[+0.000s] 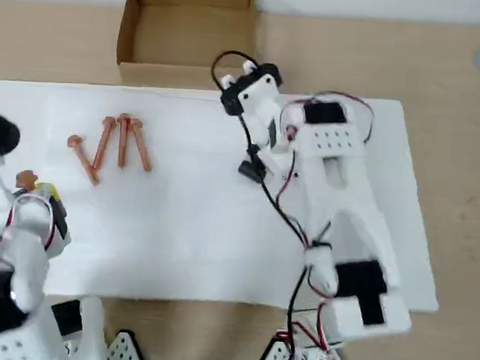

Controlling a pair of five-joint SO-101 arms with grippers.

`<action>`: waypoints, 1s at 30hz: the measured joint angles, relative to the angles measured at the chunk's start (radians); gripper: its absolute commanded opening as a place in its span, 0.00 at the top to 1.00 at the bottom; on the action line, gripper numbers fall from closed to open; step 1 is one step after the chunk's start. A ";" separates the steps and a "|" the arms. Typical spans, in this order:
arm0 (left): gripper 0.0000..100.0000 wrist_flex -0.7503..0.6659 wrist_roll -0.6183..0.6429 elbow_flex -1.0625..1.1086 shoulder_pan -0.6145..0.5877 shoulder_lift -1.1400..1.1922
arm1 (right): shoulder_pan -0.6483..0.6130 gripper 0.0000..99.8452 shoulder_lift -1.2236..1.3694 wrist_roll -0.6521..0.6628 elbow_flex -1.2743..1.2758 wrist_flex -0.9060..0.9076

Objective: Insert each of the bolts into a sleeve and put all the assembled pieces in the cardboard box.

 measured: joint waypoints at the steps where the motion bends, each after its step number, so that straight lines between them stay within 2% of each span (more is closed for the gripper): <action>1: 0.99 0.000 0.000 0.018 -0.005 -0.026 | -0.003 0.93 0.025 0.021 -0.029 0.017; 5: 0.99 0.000 0.000 0.086 -0.020 -0.077 | -0.044 0.93 0.084 0.127 -0.089 0.068; 12: 0.99 0.000 0.000 0.101 -0.117 -0.112 | -0.121 0.93 0.135 0.299 -0.100 0.083; 19: 0.99 0.000 0.000 0.100 -0.137 -0.121 | -0.124 0.93 0.238 0.325 -0.101 0.035; 25: 0.99 0.000 0.000 0.100 -0.137 -0.117 | -0.129 0.86 0.281 0.327 -0.101 0.005; 30: 0.99 0.000 0.000 0.100 -0.137 -0.117 | -0.129 0.86 0.288 0.327 -0.103 -0.028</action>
